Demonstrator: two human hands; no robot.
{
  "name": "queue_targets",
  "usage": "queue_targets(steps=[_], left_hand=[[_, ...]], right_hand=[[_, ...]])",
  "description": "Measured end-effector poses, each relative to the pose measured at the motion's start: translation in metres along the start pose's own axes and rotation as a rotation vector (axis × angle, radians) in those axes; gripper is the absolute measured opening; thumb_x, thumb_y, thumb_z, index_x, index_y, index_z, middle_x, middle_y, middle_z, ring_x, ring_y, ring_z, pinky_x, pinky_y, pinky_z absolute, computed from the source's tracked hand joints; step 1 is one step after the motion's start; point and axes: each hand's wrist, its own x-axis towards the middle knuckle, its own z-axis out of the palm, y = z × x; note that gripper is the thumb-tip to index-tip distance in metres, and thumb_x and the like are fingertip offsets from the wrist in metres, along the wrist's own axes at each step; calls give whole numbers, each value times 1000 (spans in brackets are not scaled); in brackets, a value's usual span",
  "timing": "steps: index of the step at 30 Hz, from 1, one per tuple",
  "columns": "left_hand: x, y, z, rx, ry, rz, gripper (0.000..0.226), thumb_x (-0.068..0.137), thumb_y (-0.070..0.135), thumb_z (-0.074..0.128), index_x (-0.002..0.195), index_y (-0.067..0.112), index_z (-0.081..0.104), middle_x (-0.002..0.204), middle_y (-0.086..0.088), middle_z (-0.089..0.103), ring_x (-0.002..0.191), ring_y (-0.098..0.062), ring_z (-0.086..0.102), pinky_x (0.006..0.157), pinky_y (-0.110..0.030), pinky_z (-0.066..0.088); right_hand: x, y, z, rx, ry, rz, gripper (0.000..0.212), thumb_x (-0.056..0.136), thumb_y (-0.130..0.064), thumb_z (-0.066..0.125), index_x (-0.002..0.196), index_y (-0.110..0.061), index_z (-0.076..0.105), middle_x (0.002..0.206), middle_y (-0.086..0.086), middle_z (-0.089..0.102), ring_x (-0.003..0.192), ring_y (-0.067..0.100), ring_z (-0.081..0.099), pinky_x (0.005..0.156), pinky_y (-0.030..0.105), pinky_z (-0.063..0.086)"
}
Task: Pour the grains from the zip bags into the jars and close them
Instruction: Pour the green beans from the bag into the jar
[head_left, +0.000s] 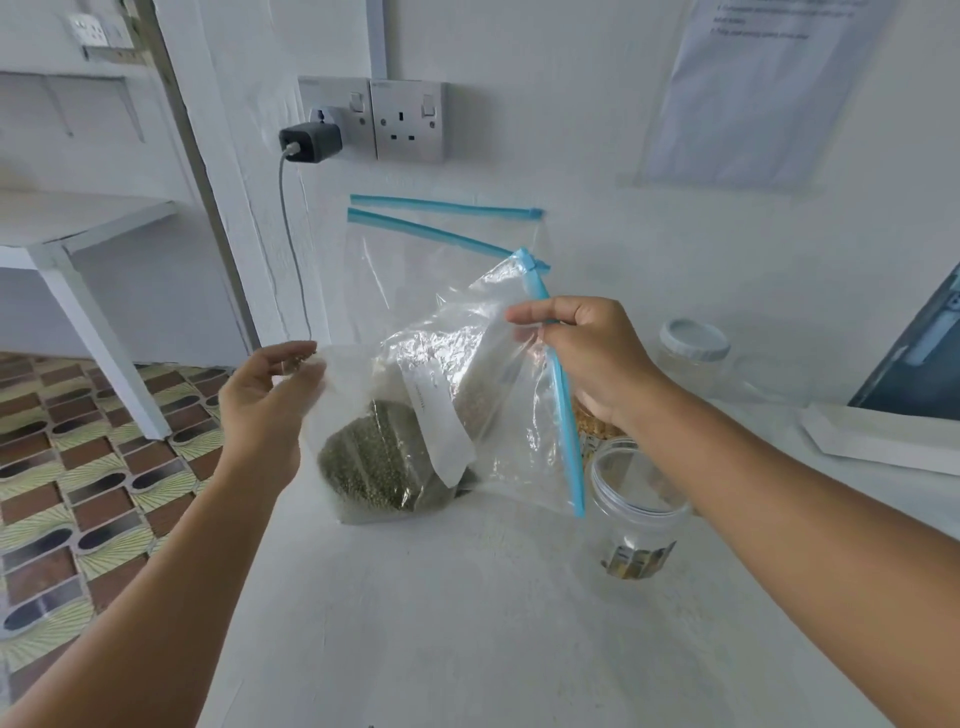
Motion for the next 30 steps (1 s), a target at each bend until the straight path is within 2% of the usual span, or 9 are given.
queue_targets(steps=[2,6,11,14,17,22,26,28,30], left_hand=[[2,-1,-6,36,33,0,26,90,0,77,92,26,77,91,-1,65,90,-20,64,105,-48,55],[0,-15,-21,153,27,-89,37,93,-1,73,116,28,68,112,-12,63,101,-24,68,102,-46,57],[-3,-14,-17,26,107,-183,38,103,14,64,138,17,52,108,-11,67,104,-27,71,96,-42,56],[-1,-8,-13,30,137,-281,23,109,23,55,129,14,59,97,-5,74,101,-25,73,93,-41,57],[1,-8,-13,152,98,-237,25,101,21,69,124,12,68,100,-5,76,91,-15,71,89,-34,55],[0,3,-13,400,-23,-102,19,89,19,83,106,21,76,98,-3,78,91,-13,71,93,-30,52],[3,5,-14,411,39,-96,1,94,21,78,95,21,77,94,-7,76,88,-16,68,95,-41,53],[4,4,-14,366,28,-130,1,96,18,75,95,18,76,100,-12,77,86,-17,70,85,-38,52],[5,4,-15,327,54,-113,4,96,14,73,94,17,75,104,-15,77,84,-17,70,83,-36,51]], right_hand=[[2,-1,-1,17,-5,1,52,91,11,49,86,-28,84,100,-2,80,105,17,74,103,33,53],[-4,0,1,-50,-61,-2,46,94,9,50,98,-23,84,99,-2,79,100,12,74,88,17,51],[-5,-3,4,-65,-84,5,46,96,8,50,99,-24,83,103,-4,78,94,5,73,86,14,51],[-5,-7,7,-81,-100,0,47,95,9,48,102,-21,83,109,-6,77,93,2,74,81,9,51],[-7,-7,10,-85,-112,-9,48,95,10,46,103,-20,82,112,-8,76,94,0,74,80,6,50],[-5,-4,9,-100,-106,-11,46,95,9,47,102,-21,82,114,-9,76,98,2,74,92,17,52],[-3,0,6,-90,-89,4,47,95,8,48,98,-25,82,113,-5,76,99,5,75,98,24,54],[-4,0,5,-89,-88,3,47,94,8,49,98,-25,82,113,-5,76,99,5,75,98,24,54],[-4,0,5,-86,-75,0,47,94,9,49,99,-24,82,111,-4,77,99,6,75,94,21,53]])
